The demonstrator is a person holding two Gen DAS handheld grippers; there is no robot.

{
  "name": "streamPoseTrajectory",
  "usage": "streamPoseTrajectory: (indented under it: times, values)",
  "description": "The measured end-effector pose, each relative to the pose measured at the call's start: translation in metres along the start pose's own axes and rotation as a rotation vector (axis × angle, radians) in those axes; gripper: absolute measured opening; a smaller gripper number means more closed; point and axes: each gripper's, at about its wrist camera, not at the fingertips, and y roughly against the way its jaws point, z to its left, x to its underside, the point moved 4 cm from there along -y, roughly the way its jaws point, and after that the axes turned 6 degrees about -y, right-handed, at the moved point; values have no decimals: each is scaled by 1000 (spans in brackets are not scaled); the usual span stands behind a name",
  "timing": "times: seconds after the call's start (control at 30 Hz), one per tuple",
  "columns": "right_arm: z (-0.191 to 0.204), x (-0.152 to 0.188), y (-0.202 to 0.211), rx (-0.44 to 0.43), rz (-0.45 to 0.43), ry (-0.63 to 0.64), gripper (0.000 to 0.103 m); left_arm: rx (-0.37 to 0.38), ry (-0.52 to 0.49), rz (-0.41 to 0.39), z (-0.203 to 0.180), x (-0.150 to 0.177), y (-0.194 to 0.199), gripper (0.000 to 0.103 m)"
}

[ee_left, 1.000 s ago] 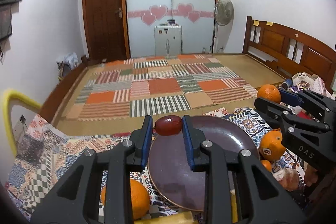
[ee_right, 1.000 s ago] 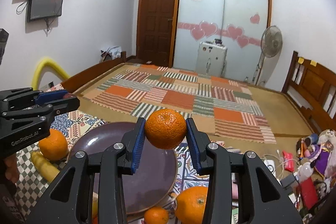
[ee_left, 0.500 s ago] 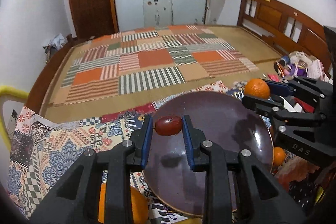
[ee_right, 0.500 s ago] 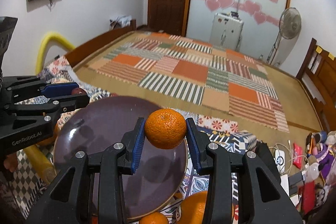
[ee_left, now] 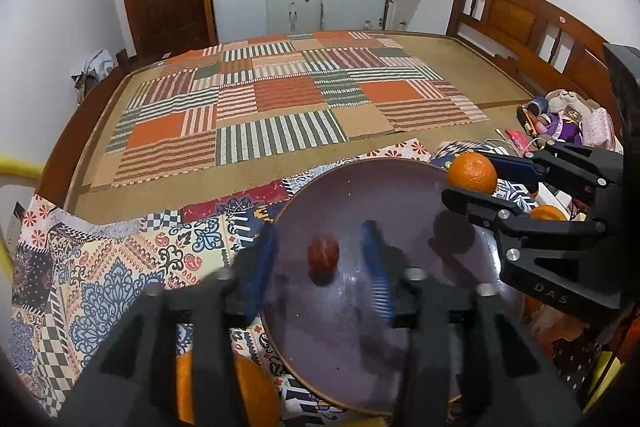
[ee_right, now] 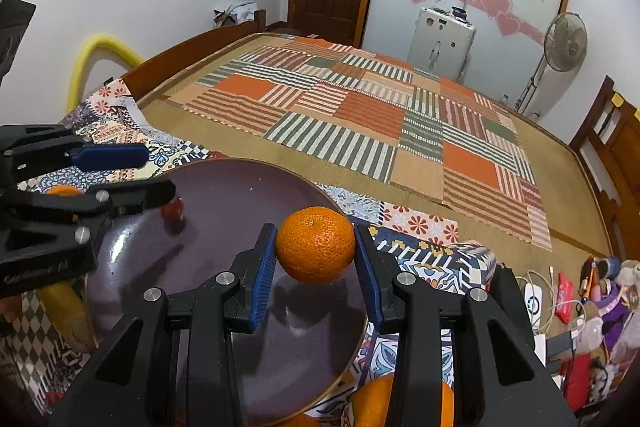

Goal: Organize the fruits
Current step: 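Carry the date onto the purple plate and release while the right gripper places the mandarin there, then grasp a yellow cylindrical fruit with the left gripper while the right gripper grasps the other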

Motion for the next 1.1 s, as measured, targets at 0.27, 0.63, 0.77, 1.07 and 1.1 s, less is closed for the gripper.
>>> streamPoseTrajectory:
  times: [0.27, 0.63, 0.77, 1.07, 1.1]
  values:
    - [1, -3, 10, 25, -50, 4, 53, -14, 5, -36, 8, 2, 15, 55]
    - [10, 1, 46, 23, -131, 8, 53, -51, -14, -89, 19, 22, 64, 59]
    - [14, 9, 59, 9, -147, 1, 53, -56, -2, -84, 30, 39, 81, 59]
    - [31, 38, 66, 7, -152, 3, 53, -59, 6, -46, 44, 87, 100, 60]
    - [32, 42, 66, 3, -150, -6, 53, -52, 7, -42, 45, 91, 100, 60]
